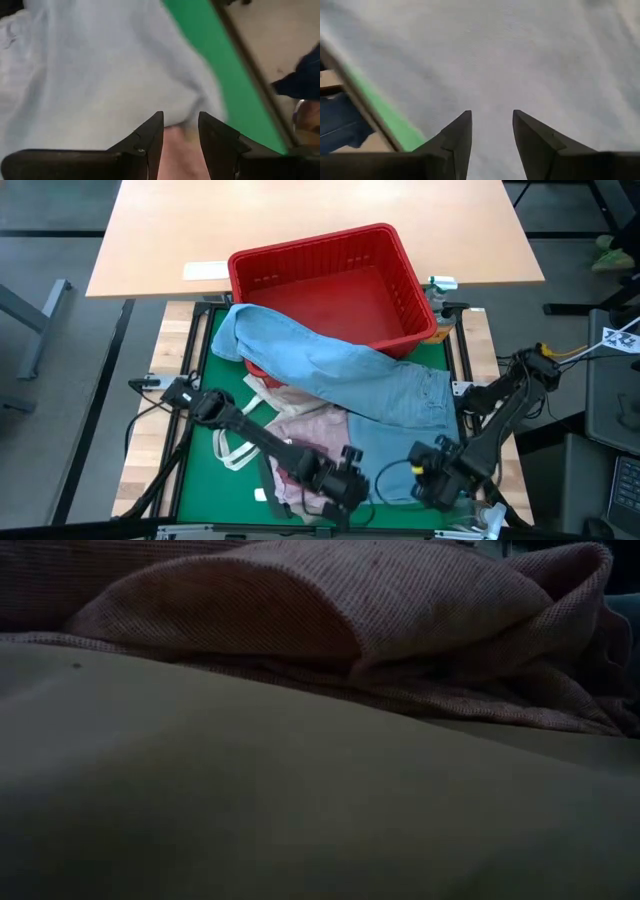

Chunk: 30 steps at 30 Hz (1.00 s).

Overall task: Fold laundry
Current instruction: Fold the blue jeans

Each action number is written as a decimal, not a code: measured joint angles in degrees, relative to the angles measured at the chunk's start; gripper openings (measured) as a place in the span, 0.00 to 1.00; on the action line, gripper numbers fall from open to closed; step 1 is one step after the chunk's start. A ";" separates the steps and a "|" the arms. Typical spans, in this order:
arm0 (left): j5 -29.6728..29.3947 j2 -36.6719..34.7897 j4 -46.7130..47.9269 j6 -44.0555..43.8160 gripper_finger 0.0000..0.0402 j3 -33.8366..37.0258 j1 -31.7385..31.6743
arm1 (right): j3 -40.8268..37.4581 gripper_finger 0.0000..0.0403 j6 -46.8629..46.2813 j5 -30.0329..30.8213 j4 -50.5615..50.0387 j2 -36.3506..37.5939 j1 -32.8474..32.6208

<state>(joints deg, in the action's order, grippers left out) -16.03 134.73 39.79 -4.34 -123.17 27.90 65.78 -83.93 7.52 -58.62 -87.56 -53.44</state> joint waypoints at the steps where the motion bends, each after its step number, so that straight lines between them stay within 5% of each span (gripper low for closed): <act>1: -0.02 0.05 -0.44 0.00 0.29 0.01 0.66 | 0.00 0.35 0.21 0.90 1.55 -0.23 -0.65; 19: 0.88 4.93 -5.09 -0.46 0.29 0.01 3.14 | -0.02 0.35 0.28 0.72 10.26 -6.25 -2.48; 30: 0.82 4.84 -6.48 0.42 0.29 1.19 3.41 | -0.02 0.35 0.45 -8.80 12.97 -14.17 -2.42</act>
<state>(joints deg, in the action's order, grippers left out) -15.21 139.57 33.31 -3.92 -121.97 31.31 65.76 -83.48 -1.28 -45.66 -101.73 -55.86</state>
